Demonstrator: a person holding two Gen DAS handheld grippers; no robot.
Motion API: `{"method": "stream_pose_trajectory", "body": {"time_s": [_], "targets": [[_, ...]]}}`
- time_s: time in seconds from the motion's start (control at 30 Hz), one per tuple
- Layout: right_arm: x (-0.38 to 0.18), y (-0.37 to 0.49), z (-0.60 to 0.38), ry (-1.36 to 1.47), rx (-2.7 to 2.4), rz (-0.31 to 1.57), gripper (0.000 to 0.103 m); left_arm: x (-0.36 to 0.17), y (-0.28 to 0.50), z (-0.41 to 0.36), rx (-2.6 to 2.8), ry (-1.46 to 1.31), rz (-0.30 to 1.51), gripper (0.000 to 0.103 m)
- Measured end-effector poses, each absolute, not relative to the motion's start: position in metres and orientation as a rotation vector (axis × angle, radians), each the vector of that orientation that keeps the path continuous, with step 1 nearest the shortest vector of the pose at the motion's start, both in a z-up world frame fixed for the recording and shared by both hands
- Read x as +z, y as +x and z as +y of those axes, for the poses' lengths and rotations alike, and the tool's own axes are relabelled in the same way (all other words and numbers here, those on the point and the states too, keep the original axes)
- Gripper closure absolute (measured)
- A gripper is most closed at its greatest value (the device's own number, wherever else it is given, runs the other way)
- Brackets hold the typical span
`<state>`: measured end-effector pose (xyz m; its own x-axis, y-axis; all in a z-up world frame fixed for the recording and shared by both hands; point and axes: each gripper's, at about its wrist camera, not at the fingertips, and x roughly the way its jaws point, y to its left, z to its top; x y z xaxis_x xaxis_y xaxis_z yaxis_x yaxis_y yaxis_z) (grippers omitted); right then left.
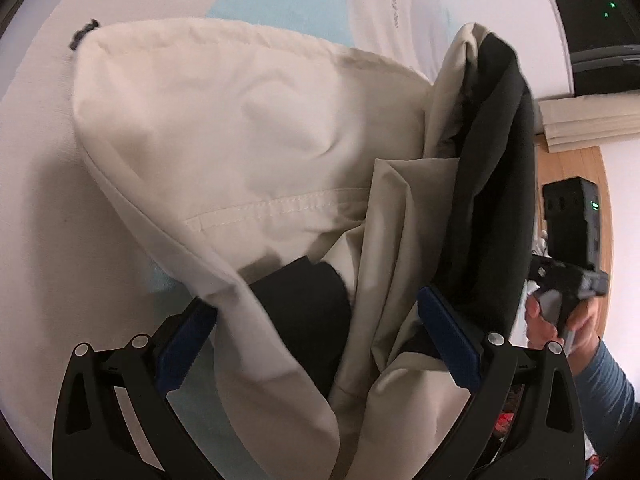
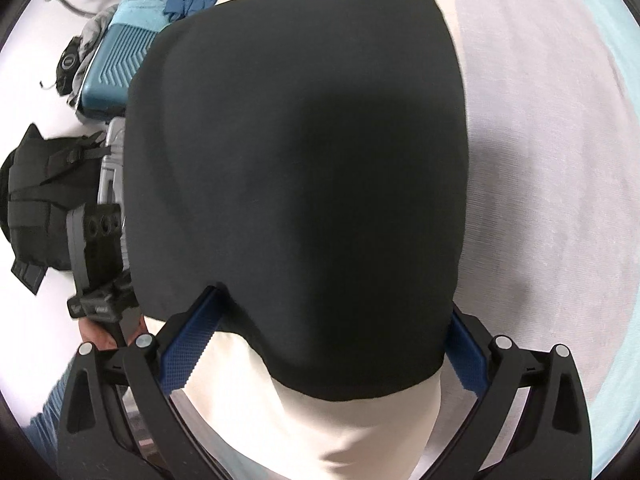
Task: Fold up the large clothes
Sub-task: 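Lift the bundle with both grippers and carry it toward the headboard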
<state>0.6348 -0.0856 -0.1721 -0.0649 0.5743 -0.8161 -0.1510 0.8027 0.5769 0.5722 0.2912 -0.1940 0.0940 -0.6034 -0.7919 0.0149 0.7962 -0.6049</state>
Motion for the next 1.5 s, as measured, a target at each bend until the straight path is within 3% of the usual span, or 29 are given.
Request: {"method": "stream_pose_trajectory", "body": {"time_s": [0.53,0.63,0.77,0.9,1.13,1.3,1.5], "targets": [[-0.207,0.641,-0.085,0.335,0.6,1.586,0.006,-0.21,0.592,0.266,-0.459,-0.436,1.449,0.006],[-0.206,0.638,-0.089,0.346,0.597,1.568,0.011,-0.21,0.597,0.256,-0.431,-0.416,1.461,0.006],[-0.199,0.631,-0.092,0.33,0.61,1.522,0.026,-0.206,0.601,0.239,-0.383,-0.384,1.479,0.005],[-0.192,0.624,-0.1,0.349,0.637,1.484,0.038,-0.197,0.603,0.215,-0.347,-0.369,1.483,0.014],[-0.166,0.612,-0.11,0.336,0.701,1.409,0.051,-0.175,0.595,0.212,-0.267,-0.33,1.474,0.046],[-0.146,0.601,-0.108,0.321,0.731,1.369,0.055,-0.158,0.583,0.208,-0.239,-0.281,1.444,0.054],[-0.124,0.592,-0.109,0.371,0.766,1.33,0.057,-0.128,0.573,0.195,-0.236,-0.271,1.407,0.055]]}}
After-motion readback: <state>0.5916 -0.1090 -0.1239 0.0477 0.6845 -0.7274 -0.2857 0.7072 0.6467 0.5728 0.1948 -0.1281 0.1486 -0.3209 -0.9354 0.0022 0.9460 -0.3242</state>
